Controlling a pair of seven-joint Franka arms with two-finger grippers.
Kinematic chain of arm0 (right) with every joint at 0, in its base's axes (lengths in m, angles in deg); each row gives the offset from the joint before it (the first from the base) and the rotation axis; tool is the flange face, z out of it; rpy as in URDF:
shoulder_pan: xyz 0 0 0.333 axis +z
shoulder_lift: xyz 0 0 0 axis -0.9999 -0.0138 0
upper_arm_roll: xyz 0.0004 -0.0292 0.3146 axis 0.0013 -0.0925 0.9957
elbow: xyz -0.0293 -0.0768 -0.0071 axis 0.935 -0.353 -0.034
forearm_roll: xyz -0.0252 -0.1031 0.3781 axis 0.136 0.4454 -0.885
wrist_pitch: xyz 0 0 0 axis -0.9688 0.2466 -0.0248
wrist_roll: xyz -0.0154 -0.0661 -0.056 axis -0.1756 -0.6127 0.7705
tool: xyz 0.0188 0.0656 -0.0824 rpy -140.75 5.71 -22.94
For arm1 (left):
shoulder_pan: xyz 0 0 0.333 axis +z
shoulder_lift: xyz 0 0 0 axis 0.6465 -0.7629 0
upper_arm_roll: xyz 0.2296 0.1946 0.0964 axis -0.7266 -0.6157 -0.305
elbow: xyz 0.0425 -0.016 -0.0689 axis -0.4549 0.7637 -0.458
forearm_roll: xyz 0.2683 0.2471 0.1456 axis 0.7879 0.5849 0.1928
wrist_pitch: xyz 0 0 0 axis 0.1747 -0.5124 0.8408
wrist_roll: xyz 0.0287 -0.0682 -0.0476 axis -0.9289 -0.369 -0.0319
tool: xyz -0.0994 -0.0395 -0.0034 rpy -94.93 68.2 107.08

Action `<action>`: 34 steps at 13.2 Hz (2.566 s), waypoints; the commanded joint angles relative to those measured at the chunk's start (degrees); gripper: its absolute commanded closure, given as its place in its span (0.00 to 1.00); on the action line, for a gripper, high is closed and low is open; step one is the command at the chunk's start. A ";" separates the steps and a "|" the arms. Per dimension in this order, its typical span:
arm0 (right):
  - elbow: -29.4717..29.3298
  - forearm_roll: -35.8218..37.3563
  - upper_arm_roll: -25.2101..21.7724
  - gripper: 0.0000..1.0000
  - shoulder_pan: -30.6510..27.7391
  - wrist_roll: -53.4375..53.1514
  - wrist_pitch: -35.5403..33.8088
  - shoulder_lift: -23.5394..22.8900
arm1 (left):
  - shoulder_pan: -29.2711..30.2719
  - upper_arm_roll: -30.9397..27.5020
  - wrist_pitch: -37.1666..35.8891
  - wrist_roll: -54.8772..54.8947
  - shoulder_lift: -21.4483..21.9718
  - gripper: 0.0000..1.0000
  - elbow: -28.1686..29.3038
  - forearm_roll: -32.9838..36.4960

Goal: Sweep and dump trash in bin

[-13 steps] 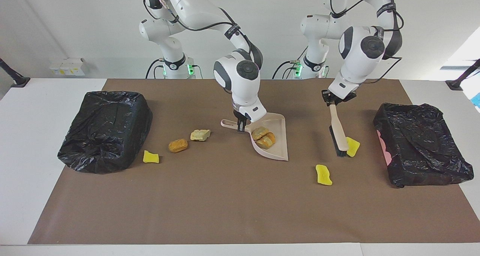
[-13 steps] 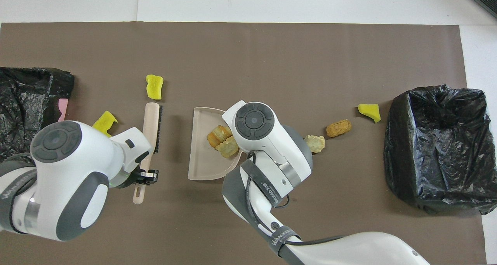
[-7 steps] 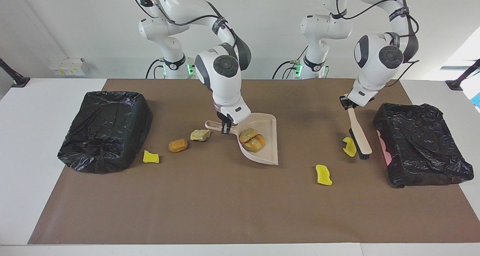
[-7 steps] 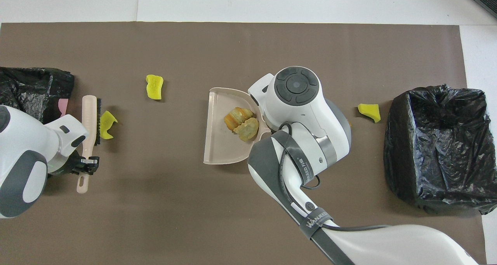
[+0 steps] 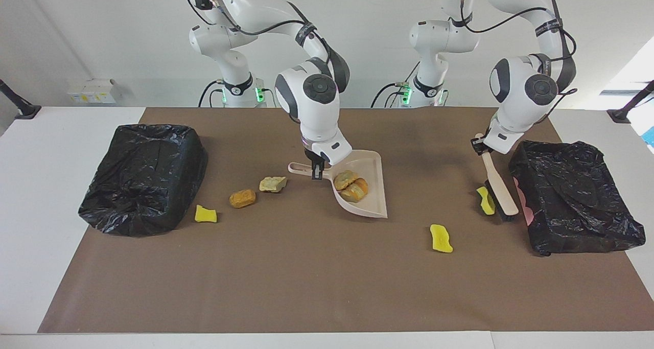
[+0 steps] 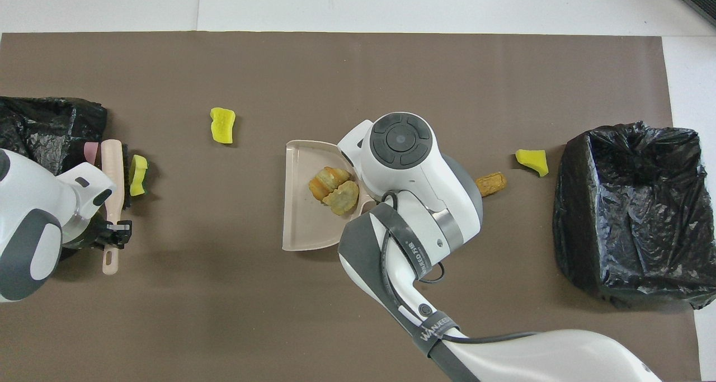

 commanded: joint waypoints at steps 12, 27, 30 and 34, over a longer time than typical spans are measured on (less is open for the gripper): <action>3.09 1.61 0.08 1.00 1.17 -14.57 3.81 -1.14 | -8.92 7.95 3.82 -0.70 -1.91 1.00 0.10 -8.24; 4.24 1.61 0.08 1.00 3.19 -15.02 6.09 -2.11 | -7.97 22.37 -7.50 -0.96 2.04 1.00 -5.87 -24.50; 4.24 1.61 0.08 1.00 3.19 -15.11 6.09 -2.11 | -7.43 22.11 -11.81 -1.13 3.19 1.00 -7.98 -24.77; 4.24 1.61 0.08 1.00 3.11 -15.02 6.09 -2.11 | -6.90 21.84 -14.82 -0.43 5.47 1.00 -5.72 -24.68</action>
